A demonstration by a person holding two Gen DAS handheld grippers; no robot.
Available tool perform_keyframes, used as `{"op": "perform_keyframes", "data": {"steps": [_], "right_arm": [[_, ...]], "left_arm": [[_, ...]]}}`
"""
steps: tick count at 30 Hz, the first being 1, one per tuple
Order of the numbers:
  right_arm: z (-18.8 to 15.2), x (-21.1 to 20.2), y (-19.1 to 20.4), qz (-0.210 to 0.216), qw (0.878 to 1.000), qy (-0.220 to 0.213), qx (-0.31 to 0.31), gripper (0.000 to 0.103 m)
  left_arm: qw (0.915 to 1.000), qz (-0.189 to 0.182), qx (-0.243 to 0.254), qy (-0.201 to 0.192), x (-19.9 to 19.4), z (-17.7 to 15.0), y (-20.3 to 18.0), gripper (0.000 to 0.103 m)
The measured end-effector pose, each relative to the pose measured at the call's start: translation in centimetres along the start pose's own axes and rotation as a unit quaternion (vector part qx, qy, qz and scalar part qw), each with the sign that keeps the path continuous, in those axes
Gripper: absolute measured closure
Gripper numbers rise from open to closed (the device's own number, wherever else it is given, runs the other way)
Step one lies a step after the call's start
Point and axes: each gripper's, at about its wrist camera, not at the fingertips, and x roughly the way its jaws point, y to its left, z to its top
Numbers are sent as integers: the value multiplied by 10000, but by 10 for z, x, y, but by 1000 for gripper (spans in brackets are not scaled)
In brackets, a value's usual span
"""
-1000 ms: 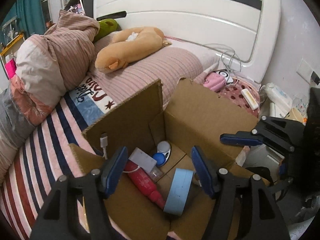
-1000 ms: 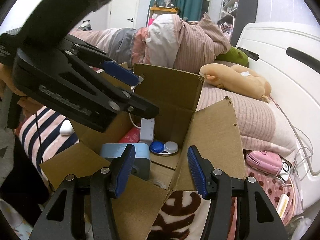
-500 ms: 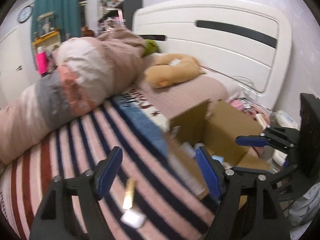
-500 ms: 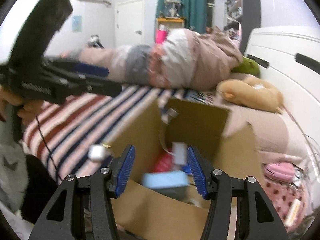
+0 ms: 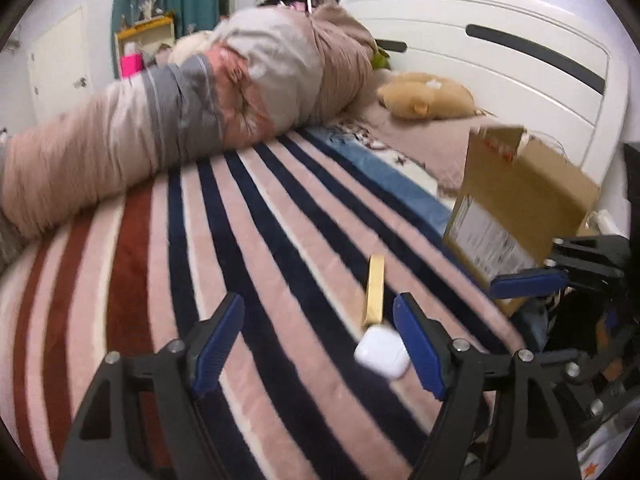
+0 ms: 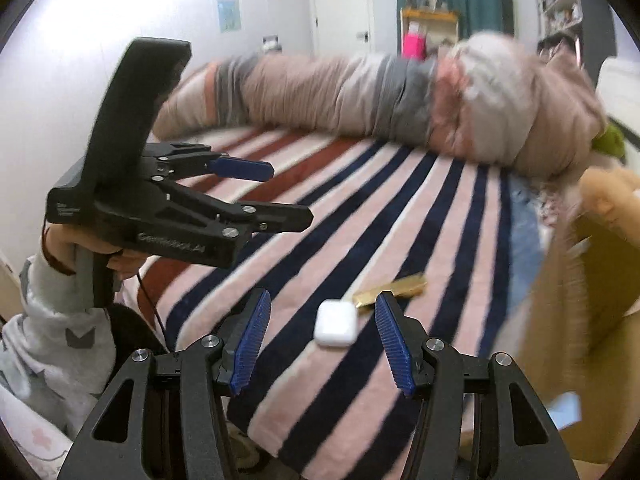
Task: Organize rigid objects
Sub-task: 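Grasp the white AirPods case with the left tool while the right tool grasps the gold bar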
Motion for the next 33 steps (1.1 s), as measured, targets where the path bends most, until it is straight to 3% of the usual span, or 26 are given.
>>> {"op": "perform_keyframes", "data": {"steps": [4,9,13,15,16,22,27,30,33], "right_arm": [[-5,52,-15,-217,9979,433,419,52],[-2,115,-63,-399,9848,764,1509,52],[-1,138,-88,-26,9737,627,2191,47],[-2,145,-88,-153,9759,642,2080,51],[-3,147,-86,-300,9786,654,1929,65],[-5,127,-82,-609,9831,662,1594,87],[-12,113,-87,-708,9833,743,1503,88],[-14,117,-90,-642,9831,807,1510,88],[-15,124,-89,-683,9836,811,1461,87]], "left_arm": [[9993,-244,-56,284,25,-19,16,28],[9964,-564,-374,514,43,-32,37,28],[9935,-816,-293,740,58,-40,29,28],[9913,-1056,-205,764,61,-41,20,28],[9896,-1198,-153,781,63,-42,14,28],[9811,-1735,87,853,75,-45,-25,29],[9855,-1377,319,936,94,-44,-49,29],[9884,-1157,370,910,100,-44,-53,48],[9884,-1201,286,884,100,-44,-44,49]]}}
